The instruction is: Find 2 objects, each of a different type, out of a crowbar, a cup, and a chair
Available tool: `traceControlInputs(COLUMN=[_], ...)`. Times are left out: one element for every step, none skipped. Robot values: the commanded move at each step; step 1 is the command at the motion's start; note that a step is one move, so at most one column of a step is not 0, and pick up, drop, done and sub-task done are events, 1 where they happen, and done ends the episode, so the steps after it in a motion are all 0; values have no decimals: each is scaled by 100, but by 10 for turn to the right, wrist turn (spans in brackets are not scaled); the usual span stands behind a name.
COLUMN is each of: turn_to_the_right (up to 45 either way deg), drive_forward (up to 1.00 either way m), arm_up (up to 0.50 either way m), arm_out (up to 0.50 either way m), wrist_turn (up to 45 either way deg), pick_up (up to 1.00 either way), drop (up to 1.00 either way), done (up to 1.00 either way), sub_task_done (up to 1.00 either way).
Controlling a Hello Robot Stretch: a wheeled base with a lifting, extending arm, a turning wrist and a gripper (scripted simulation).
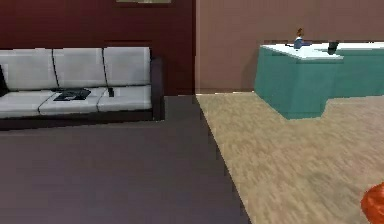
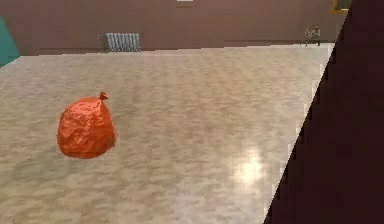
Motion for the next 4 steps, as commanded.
traceControlInputs(turn_to_the_right=[0,270,0,60], drive_forward=[10,0,100,0], arm_up=[0,0,0,0], arm_out=[0,0,0,0], wrist_turn=[0,0,0,0], pick_up=[0,0,0,0], drop=[0,0,0,0], done=[0,0,0,0], sub_task_done=[0,0,0,0])
